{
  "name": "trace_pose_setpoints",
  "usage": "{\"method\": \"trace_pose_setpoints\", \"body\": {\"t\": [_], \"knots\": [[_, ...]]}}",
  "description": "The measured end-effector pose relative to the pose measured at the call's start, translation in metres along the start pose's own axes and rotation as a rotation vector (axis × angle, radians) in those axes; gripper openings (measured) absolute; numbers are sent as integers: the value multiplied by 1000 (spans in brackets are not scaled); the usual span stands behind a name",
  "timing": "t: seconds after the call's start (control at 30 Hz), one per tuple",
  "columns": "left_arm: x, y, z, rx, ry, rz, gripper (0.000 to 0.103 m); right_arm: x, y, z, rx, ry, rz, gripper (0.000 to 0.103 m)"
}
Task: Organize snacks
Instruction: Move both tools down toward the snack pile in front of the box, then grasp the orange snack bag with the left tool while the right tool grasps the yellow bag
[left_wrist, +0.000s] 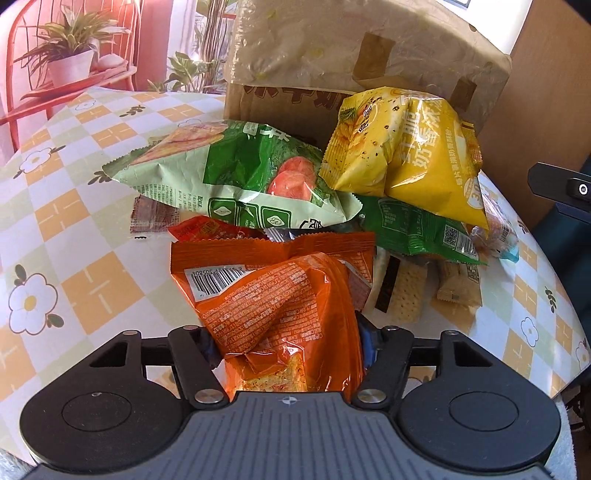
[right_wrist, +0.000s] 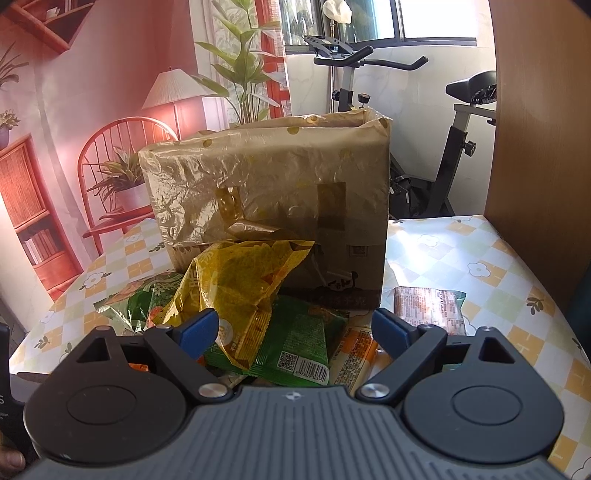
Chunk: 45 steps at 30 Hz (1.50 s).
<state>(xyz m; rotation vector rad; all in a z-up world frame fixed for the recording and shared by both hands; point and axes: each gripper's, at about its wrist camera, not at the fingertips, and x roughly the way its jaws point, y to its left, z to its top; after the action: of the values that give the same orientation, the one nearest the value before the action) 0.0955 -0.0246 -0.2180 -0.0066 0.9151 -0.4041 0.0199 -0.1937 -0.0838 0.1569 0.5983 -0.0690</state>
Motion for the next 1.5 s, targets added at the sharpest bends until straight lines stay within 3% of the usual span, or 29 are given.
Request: {"method": "trace_pose_setpoints", "body": {"t": [0.17,0.4,0.57,0.73,1.0,1.03,1.1,1.33,1.5], "knots": [[-35,3,3,23,-67,-24,65,4,2,3,-14,-3,24,92],[-77,2,20,26,-209,13,65,24,11,13,-28,-52,77,95],[-87,4,41,5,-309,98,65,55,17,17,15,-43,115,95],[-83,6,55,-26,-326,129,66,82,13,20,123,-36,134,95],[-82,15,53,-33,-316,153,66,103,14,19,174,11,190,98],[-81,14,54,-32,-314,156,66,105,12,18,183,19,204,97],[-81,15,54,-33,-311,165,66,105,9,17,193,22,244,82],[-91,12,56,-33,-334,175,66,75,13,21,102,-1,266,72],[-105,5,63,-10,-367,188,66,49,16,34,54,-24,256,72]]}}
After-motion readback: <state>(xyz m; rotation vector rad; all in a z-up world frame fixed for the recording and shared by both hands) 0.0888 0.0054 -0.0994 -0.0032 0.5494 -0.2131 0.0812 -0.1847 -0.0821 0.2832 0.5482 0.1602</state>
